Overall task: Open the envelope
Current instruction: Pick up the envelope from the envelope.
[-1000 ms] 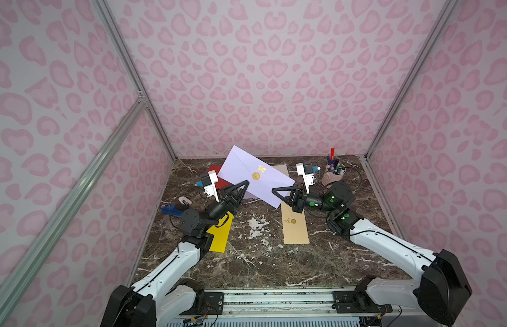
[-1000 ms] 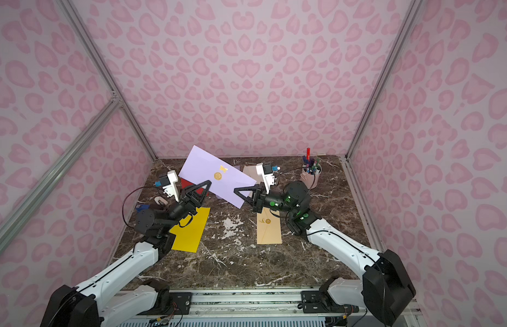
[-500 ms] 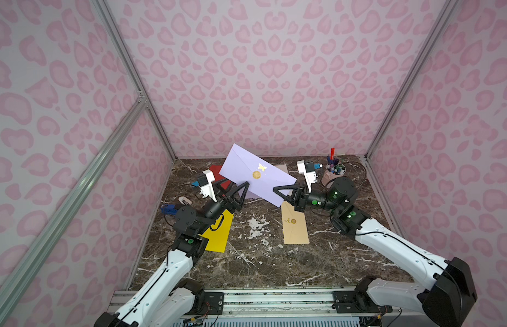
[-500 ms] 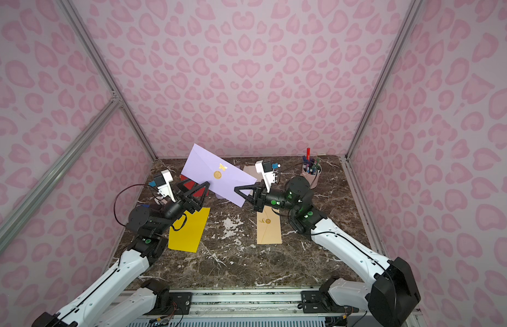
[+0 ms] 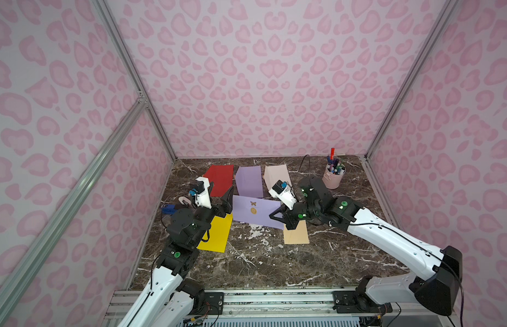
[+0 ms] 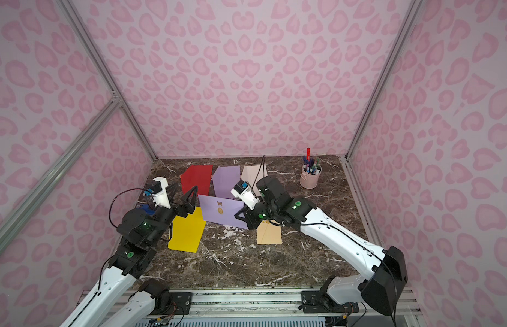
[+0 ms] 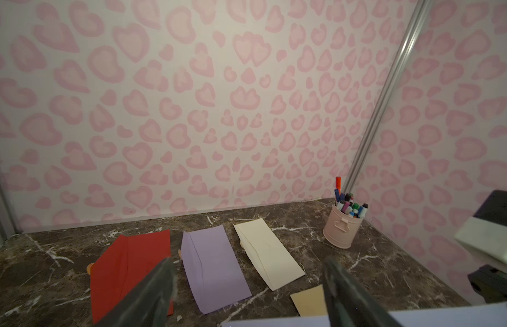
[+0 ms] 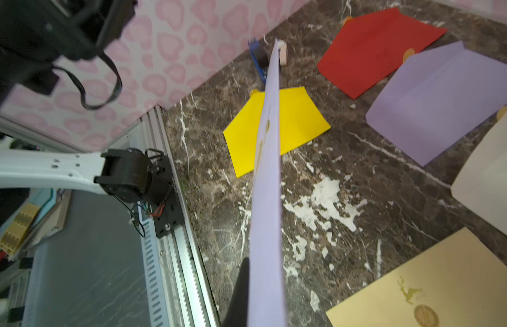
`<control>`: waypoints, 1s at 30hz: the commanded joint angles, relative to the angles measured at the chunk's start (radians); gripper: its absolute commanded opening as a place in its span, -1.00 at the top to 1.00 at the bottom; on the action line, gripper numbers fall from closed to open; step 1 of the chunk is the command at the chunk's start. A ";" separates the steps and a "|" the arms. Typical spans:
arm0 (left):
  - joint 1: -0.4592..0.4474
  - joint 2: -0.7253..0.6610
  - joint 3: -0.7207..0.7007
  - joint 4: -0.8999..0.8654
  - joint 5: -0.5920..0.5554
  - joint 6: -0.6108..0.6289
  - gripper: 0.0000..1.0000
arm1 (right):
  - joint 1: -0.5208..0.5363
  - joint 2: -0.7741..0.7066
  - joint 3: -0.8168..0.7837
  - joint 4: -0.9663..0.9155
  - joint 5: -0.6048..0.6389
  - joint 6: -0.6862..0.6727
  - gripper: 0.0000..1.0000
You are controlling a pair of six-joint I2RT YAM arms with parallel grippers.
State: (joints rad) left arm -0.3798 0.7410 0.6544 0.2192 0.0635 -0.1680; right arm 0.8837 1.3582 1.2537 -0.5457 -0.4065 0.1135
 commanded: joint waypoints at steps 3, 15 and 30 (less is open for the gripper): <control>-0.054 0.161 0.086 -0.077 0.306 0.127 -0.51 | 0.075 0.028 0.068 -0.237 0.227 -0.126 1.00; -0.116 0.116 0.061 -0.047 0.613 0.181 -0.60 | 0.112 -0.009 0.175 -0.315 0.260 -0.210 1.00; -0.155 0.202 0.094 -0.096 0.677 0.221 -0.02 | 0.191 -0.004 0.248 -0.365 0.310 -0.222 1.00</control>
State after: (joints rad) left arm -0.5293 0.9428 0.7502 0.1024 0.7086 0.0414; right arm 1.0714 1.3510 1.4853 -0.9077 -0.1101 -0.1013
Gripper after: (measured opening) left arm 0.560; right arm 0.049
